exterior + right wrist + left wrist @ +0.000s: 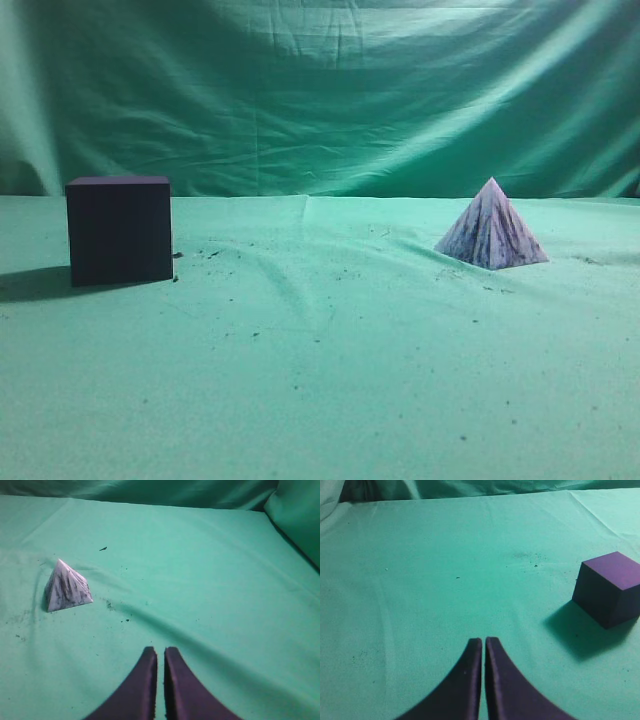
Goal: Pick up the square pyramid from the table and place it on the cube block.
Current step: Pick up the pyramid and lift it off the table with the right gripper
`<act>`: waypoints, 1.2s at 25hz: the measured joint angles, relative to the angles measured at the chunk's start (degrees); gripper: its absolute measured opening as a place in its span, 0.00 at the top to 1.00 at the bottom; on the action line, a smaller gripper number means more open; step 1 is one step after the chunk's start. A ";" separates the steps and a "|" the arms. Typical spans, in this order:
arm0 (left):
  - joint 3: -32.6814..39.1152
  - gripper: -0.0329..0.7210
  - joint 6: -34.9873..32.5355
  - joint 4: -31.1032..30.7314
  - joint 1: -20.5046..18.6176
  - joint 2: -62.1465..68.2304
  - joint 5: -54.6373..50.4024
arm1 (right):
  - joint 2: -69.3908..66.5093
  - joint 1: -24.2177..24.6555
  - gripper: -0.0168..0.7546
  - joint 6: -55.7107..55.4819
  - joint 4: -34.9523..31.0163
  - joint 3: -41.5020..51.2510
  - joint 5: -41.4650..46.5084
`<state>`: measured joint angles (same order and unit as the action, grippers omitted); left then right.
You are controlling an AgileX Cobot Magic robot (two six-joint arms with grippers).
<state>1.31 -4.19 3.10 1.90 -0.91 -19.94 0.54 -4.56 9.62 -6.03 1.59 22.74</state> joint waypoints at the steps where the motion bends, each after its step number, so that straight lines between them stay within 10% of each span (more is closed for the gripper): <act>1: 0.00 0.96 0.00 0.00 0.00 0.00 0.00 | 0.00 0.00 0.91 0.00 0.00 0.00 0.00; 24: 0.00 0.96 0.00 0.00 0.00 0.00 0.00 | 0.00 0.00 0.91 0.00 0.00 0.00 -0.16; 30: 0.00 0.96 0.00 0.00 0.00 0.00 0.00 | 0.00 0.00 0.91 0.07 -8.70 0.10 -15.29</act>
<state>1.31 -4.19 3.10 1.90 -0.91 -19.94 0.54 -4.56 9.70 -14.73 1.69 7.45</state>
